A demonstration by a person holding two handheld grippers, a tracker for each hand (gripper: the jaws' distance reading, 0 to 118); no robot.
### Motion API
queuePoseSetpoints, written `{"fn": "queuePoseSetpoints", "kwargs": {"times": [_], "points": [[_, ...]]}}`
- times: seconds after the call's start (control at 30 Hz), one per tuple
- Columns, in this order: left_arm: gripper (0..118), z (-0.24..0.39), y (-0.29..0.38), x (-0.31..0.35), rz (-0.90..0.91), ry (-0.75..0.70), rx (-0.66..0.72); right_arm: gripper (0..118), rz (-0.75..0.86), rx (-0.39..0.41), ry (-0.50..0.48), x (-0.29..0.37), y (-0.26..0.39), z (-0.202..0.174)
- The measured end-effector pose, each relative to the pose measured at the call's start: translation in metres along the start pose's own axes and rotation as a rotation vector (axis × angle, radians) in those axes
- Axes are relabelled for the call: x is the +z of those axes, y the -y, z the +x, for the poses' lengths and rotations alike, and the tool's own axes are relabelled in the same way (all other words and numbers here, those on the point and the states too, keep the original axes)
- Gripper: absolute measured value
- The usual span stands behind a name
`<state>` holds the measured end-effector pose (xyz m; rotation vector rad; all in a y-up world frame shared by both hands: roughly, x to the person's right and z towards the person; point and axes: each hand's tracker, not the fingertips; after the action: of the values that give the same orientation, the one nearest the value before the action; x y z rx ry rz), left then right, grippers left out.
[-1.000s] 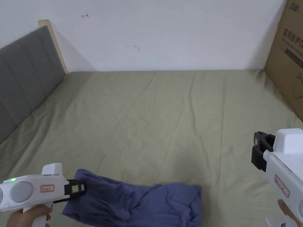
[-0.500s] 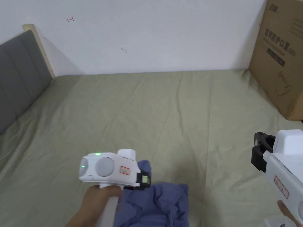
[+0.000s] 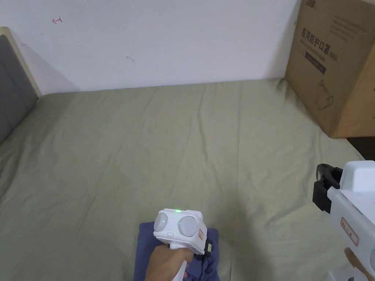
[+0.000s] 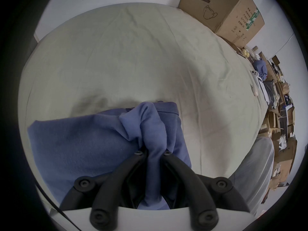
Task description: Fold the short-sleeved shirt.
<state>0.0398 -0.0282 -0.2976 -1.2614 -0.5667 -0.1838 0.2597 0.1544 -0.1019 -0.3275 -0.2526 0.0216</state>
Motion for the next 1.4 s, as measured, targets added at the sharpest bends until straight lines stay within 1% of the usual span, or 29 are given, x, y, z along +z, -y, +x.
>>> {"fn": "queuePoseSetpoints", "kwargs": {"times": [0.03, 0.07, 0.1, 0.13, 0.17, 0.2, 0.23, 0.33, 0.43, 0.47, 0.5, 0.53, 0.57, 0.6, 0.63, 0.67, 0.7, 0.73, 0.83, 0.87, 0.97, 1.1, 1.17, 1.3, 1.4], "points": [[16, -0.002, 0.0, 0.007, 0.015, 0.011, -0.009, 0, -0.001, -0.003, 0.0, 0.0, 0.0, 0.0], [21, -0.007, 0.001, 0.006, 0.04, 0.017, -0.002, 0, -0.002, -0.005, 0.0, -0.001, 0.0, 0.0], [37, -0.008, 0.001, 0.014, 0.074, 0.062, 0.0, 0, -0.003, -0.006, -0.001, -0.001, 0.0, 0.0], [56, -0.01, 0.002, 0.027, 0.12, 0.117, 0.003, 0, -0.004, -0.005, -0.002, -0.002, 0.0, 0.0], [76, -0.011, 0.003, 0.038, 0.162, 0.155, 0.004, 0, -0.004, -0.004, -0.004, -0.002, -0.001, -0.001], [99, -0.008, 0.005, 0.056, 0.192, 0.168, 0.007, 0, -0.003, -0.005, -0.005, -0.003, -0.001, -0.002], [108, -0.009, 0.006, 0.07, 0.232, 0.167, 0.008, 0, -0.003, -0.007, -0.008, -0.003, -0.001, -0.003], [109, -0.016, 0.009, 0.098, 0.375, 0.141, 0.008, 0, 0.002, -0.012, -0.016, -0.001, -0.003, -0.009], [109, -0.028, 0.02, 0.111, 0.517, 0.011, 0.005, 0, 0.004, -0.028, -0.031, 0.0, -0.004, -0.012], [109, -0.036, 0.024, 0.104, 0.556, -0.035, 0.005, 0, 0.005, -0.029, -0.032, 0.0, -0.004, -0.013], [103, -0.04, 0.028, 0.101, 0.571, -0.071, -0.002, 0, 0.005, -0.028, -0.034, 0.0, -0.004, -0.015], [92, -0.044, 0.033, 0.098, 0.588, -0.107, 0.004, 0, 0.005, -0.028, -0.036, 0.001, -0.004, -0.016], [77, -0.048, 0.038, 0.094, 0.601, -0.129, 0.009, 0, 0.004, -0.029, -0.039, 0.001, -0.004, -0.017], [50, -0.045, 0.043, 0.102, 0.599, -0.143, 0.015, 0, 0.003, -0.029, -0.042, 0.001, -0.004, -0.017], [32, -0.046, 0.047, 0.098, 0.59, -0.137, 0.021, 0, 0.0, -0.028, -0.044, 0.001, -0.004, -0.018], [17, -0.049, 0.051, 0.092, 0.589, -0.135, 0.024, 0, -0.002, -0.025, -0.045, 0.001, -0.004, -0.018], [4, -0.051, 0.054, 0.088, 0.582, -0.124, 0.035, 0, -0.004, -0.022, -0.046, 0.002, -0.003, -0.019], [1, -0.056, 0.054, 0.078, 0.565, -0.117, 0.049, 0, -0.005, -0.021, -0.046, 0.002, -0.003, -0.019], [0, -0.049, 0.065, 0.063, 0.526, -0.074, 0.025, 0, -0.009, -0.021, -0.046, 0.002, -0.002, -0.017], [0, -0.05, 0.065, 0.046, 0.509, -0.073, 0.014, 0, -0.01, -0.02, -0.045, 0.002, -0.002, -0.016], [0, -0.032, 0.072, 0.026, 0.453, -0.04, -0.03, 0, -0.015, -0.02, -0.036, 0.001, 0.0, -0.011], [0, 0.0, 0.073, 0.014, 0.408, -0.017, -0.092, 0, -0.025, -0.019, -0.023, -0.001, 0.003, -0.003], [0, 0.002, 0.07, -0.011, 0.398, -0.011, -0.101, 0, -0.032, -0.015, -0.016, -0.003, 0.005, 0.001], [0, 0.025, 0.075, -0.02, 0.359, -0.024, -0.12, 0, -0.047, -0.015, -0.004, -0.007, 0.009, 0.009], [0, 0.026, 0.078, -0.03, 0.363, -0.051, -0.142, 0, -0.056, -0.013, 0.004, -0.009, 0.012, 0.014]]}}
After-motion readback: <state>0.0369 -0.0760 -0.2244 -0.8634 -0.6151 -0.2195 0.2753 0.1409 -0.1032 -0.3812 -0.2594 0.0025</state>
